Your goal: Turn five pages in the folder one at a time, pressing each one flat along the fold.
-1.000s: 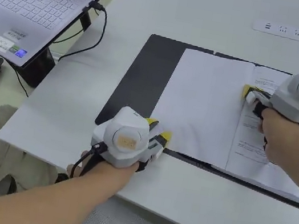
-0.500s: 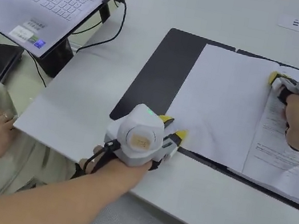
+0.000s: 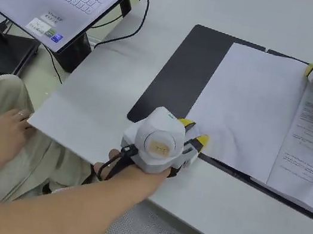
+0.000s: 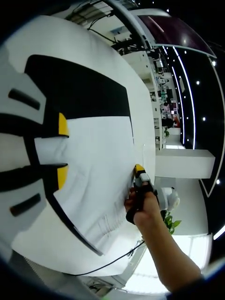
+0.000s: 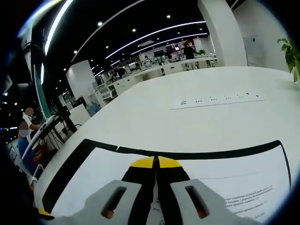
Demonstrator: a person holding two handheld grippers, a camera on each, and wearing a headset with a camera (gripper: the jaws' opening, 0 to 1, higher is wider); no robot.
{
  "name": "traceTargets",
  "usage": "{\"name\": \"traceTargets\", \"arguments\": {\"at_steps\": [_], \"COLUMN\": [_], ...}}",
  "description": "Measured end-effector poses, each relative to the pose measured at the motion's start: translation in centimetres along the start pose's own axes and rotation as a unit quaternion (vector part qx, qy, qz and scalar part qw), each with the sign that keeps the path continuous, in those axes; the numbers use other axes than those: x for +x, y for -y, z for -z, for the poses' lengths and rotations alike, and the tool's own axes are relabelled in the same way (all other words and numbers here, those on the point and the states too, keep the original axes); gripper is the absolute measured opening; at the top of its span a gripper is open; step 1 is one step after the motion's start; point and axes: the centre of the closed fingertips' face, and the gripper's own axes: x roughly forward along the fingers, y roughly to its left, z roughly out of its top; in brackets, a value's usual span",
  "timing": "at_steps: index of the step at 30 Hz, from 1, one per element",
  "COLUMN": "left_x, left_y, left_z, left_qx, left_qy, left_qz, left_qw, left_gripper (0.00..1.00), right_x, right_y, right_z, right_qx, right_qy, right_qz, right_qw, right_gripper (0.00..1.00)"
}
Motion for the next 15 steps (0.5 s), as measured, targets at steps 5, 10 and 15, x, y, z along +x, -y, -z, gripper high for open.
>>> {"name": "traceTargets", "arguments": {"at_steps": [5, 10, 15], "left_x": [0.0, 0.0, 0.0], "left_y": [0.0, 0.0, 0.0], "left_z": [0.0, 0.0, -0.1], "left_qx": [0.003, 0.004, 0.004], "left_qy": [0.000, 0.002, 0.002], "left_qz": [0.000, 0.001, 0.001], "left_qw": [1.0000, 1.0000, 1.0000], "left_gripper": [0.20, 0.20, 0.20], "right_x": [-0.7, -1.7, -2.8], "right_y": [-0.3, -0.9, -1.4], "right_z": [0.5, 1.2, 1.8], "right_qx": [0.004, 0.007, 0.011], "right_qy": [-0.002, -0.002, -0.005], "right_qz": [-0.008, -0.019, -0.027], "right_qw": [1.0000, 0.9998, 0.9996], "right_gripper": [0.00, 0.00, 0.00]}}
